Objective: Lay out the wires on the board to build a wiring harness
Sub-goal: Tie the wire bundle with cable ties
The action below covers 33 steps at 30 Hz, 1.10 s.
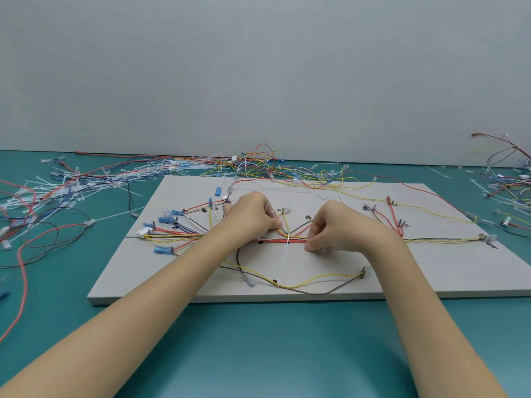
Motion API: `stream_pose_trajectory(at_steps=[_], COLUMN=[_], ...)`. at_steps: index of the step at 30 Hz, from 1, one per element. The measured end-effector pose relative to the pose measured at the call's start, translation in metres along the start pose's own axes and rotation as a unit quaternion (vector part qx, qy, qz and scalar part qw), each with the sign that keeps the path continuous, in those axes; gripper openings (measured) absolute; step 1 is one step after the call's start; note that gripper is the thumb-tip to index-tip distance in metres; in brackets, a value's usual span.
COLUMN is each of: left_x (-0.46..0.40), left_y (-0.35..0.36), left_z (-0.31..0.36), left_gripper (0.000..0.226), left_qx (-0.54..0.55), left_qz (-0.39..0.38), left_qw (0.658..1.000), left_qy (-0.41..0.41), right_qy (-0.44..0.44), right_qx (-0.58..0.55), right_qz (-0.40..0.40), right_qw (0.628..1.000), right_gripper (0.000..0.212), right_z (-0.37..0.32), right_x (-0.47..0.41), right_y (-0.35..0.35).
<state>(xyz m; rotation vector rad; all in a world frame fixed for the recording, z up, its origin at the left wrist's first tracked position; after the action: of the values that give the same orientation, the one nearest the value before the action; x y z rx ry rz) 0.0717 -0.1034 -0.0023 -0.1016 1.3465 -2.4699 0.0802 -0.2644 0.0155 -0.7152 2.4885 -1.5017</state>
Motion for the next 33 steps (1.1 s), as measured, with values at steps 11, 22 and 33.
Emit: stream_pose_trajectory(at_steps=[11,22,33], left_x=[0.013,0.017,0.018], left_y=[-0.008,-0.006,-0.001], left_z=[0.004,0.005,0.0], left_gripper=[0.01,0.012,0.023], left_qx=[0.112,0.17,0.179], left_qz=[0.062,0.055,0.048], left_qw=[0.99,0.978,0.977], left_qy=[0.061,0.108,0.102], right_qy=[0.034,0.0,-0.008], right_qx=[0.122,0.151,0.126], right_qz=[0.028,-0.045,-0.044], right_qw=[0.992,0.988,0.991], right_gripper=[0.017,0.032,0.02], right_z=[-0.011,-0.014,-0.011], right_x=[0.002,0.009,0.011], right_y=[0.012,0.019,0.008])
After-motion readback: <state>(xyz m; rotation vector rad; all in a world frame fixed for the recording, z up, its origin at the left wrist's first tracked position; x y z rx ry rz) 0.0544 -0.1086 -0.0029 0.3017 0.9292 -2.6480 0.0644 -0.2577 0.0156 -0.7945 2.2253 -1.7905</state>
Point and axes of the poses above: each hand's wrist, its own x-axis away from the middle knuckle, its own y-axis out of the palm, z = x × y, the point moved 8 cm from there along -x, towards the middle knuckle, and after that the axes turned 5 degrees about z, right-handed, at the moved point
